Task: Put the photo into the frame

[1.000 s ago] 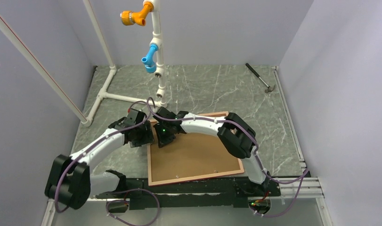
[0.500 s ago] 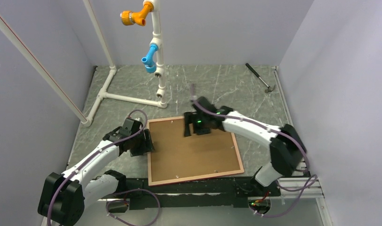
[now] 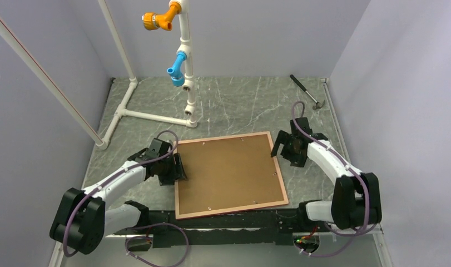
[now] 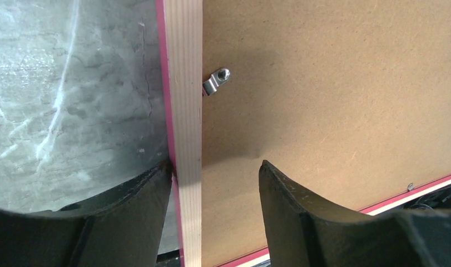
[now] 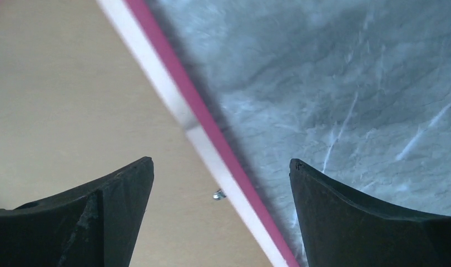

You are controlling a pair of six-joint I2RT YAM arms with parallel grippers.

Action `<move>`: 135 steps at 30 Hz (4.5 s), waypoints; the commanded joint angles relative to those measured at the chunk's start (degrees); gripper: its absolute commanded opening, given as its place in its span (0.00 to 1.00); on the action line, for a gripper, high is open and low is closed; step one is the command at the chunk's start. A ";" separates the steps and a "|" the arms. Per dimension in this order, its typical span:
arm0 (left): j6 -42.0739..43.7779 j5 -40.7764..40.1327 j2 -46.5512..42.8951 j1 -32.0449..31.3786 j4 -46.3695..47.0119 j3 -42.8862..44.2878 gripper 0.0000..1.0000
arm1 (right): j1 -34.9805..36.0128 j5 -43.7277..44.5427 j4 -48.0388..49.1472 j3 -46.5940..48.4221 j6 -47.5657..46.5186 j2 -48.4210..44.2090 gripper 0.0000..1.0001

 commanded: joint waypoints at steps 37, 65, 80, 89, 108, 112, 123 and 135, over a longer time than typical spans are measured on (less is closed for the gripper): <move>10.84 -13.11 2.91 10.95 -7.66 16.70 0.89 | 13.46 -7.14 4.09 1.85 -1.48 5.96 1.00; 17.12 -10.99 -18.67 -20.06 -2.80 18.67 0.94 | 18.58 -3.32 -2.96 -10.30 6.31 -0.66 0.45; 21.24 -21.90 -8.54 -39.14 1.87 21.30 0.99 | 19.64 -2.37 -8.61 -1.48 3.29 -0.32 0.00; 27.29 -35.15 4.30 -54.34 3.76 25.32 0.97 | 19.62 -9.46 -13.99 6.39 2.06 -2.33 0.00; 22.81 -64.08 28.16 -70.91 -6.79 33.67 0.94 | 19.44 -18.26 -20.53 14.10 0.00 -5.11 0.00; 22.21 -68.75 31.09 -70.34 -9.07 35.21 0.92 | 19.46 -19.07 -21.35 14.28 -0.22 -5.65 0.00; 22.17 -74.78 34.69 -67.54 -14.68 38.97 0.60 | 19.51 -19.61 -21.73 13.83 -0.33 -6.32 0.00; 18.97 -77.14 32.71 -67.60 -20.80 41.34 0.00 | 18.79 -19.47 -18.79 17.33 -0.95 -9.80 0.34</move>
